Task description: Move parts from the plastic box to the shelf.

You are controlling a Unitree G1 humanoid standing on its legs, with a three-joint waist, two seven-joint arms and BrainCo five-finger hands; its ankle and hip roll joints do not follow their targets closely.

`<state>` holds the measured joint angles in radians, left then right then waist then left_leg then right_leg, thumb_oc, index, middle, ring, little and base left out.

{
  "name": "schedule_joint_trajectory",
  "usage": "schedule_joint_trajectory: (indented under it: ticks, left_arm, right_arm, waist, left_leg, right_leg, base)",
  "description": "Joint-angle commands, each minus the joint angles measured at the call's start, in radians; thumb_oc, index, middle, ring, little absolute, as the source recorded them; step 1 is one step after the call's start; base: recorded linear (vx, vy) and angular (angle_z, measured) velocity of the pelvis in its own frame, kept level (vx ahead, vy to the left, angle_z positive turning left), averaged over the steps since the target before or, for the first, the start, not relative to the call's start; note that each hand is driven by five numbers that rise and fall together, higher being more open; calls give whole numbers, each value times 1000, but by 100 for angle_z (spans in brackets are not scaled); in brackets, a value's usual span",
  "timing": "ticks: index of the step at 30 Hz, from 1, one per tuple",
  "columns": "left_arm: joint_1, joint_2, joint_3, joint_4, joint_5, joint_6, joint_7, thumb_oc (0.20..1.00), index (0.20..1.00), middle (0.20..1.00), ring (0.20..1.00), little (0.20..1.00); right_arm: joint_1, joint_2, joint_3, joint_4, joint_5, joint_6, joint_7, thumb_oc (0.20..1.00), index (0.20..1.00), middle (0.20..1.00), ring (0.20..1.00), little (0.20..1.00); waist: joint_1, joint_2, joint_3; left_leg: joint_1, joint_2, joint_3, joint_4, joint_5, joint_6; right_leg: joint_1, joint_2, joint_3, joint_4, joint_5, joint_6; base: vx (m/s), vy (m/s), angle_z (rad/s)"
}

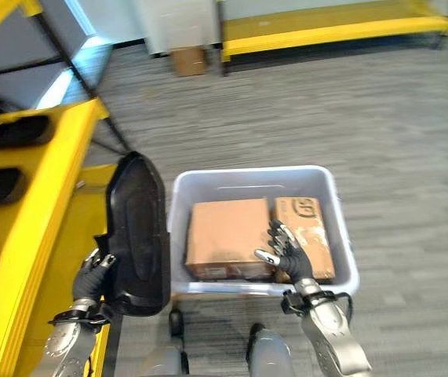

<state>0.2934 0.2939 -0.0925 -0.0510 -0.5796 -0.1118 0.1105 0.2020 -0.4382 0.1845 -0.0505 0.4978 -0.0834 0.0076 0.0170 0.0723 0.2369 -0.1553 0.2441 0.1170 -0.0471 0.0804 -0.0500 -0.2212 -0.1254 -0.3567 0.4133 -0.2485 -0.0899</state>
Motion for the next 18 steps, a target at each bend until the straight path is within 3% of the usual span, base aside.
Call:
schedule_joint_trajectory:
  ticks: [1, 2, 3, 5, 6, 8, 9, 10, 15, 18]
  left_arm:
    - [-66, 52, 56, -64, -42, -55, -42, 200, 200, 200, 200, 200]
    - [-64, 51, 57, -67, -34, -51, -47, 200, 200, 200, 200, 200]
    - [-62, 51, 57, -68, -34, -51, -47, 200, 200, 200, 200, 200]
    - [-56, 40, 60, -72, -31, -45, -64, 200, 200, 200, 200, 200]
    - [-58, 39, 60, -74, -27, -43, -64, 200, 200, 200, 200, 200]
    - [-57, 38, 59, -75, -27, -43, -64, 200, 200, 200, 200, 200]
    - [-55, 35, 59, -80, -20, -35, -69, 200, 200, 200, 200, 200]
    - [-58, 36, 56, -86, -13, -35, -73, 200, 200, 200, 200, 200]
    - [-56, 38, 69, -95, 4, -39, -64, 200, 200, 200, 200, 200]
    - [-18, 37, 120, -110, 20, -46, -47, 200, 200, 200, 200, 200]
  right_arm:
    - [-36, -33, -59, -44, -30, -59, 10, 1000, 1000, 1000, 1000, 1000]
    - [-30, -29, -66, -43, -27, -63, 9, 1000, 1000, 1000, 1000, 1000]
    - [-29, -29, -65, -44, -27, -63, 9, 1000, 1000, 1000, 1000, 1000]
    - [11, 3, -99, -38, -17, -67, -4, 1000, 1000, 1000, 1000, 1000]
    - [19, 10, -104, -38, -10, -63, -3, 1000, 1000, 1000, 1000, 1000]
    - [20, 10, -104, -39, -10, -62, -3, 1000, 1000, 1000, 1000, 1000]
    - [31, 20, -120, -44, -8, -58, -1, 1000, 1000, 1000, 1000, 1000]
    - [41, 31, -137, -40, -10, -59, -6, 1000, 1000, 1000, 1000, 1000]
    - [41, 53, -144, -30, -8, -54, -12, 1000, 1000, 1000, 1000, 1000]
    - [15, 61, -116, -30, -11, -42, 5, 1000, 1000, 1000, 1000, 1000]
  waist:
    - [-38, -13, -25]
    - [-52, -21, -41]
    - [-53, -20, -38]
    - [-87, -17, -79]
    - [-90, -13, -86]
    - [-93, -13, -86]
    - [-103, -3, -99]
    - [-112, 3, -105]
    - [-86, 1, -100]
    - [-35, -27, -79]
  left_leg:
    - [106, 4, -26, 20, 206, -105]
    - [148, 2, 12, 48, 138, -98]
    - [150, 3, 11, 54, 131, -98]
    - [265, -5, 62, 119, 19, -92]
    - [280, -22, 45, 120, -6, -88]
    - [279, -22, 43, 122, -7, -88]
    - [298, -52, 58, 64, -72, -69]
    - [298, -36, 110, 15, -72, -74]
    - [298, -65, 109, -31, -84, -58]
    - [278, -139, 86, -32, -120, -10]
  right_leg:
    - [144, 0, -1, -311, 153, 140]
    - [155, 0, -25, -334, 143, 141]
    - [161, 1, -26, -335, 141, 141]
    - [175, 6, -107, -384, 171, 137]
    - [174, 6, -118, -384, 179, 140]
    - [176, 5, -121, -384, 179, 141]
    - [167, -11, -149, -368, 194, 156]
    - [171, -27, -166, -361, 198, 160]
    - [197, -63, -193, -375, 248, 194]
    - [208, -125, -212, -380, 316, 242]
  base:
    - [-145, -234, 85]
    - [-97, -171, 79]
    - [-71, -141, 108]
    - [-146, -54, 140]
    - [-88, 16, 121]
    - [-35, 57, 112]
    - [-94, 230, 40]
    - [-93, 231, 13]
    - [-44, 220, 55]
    - [-79, 363, 78]
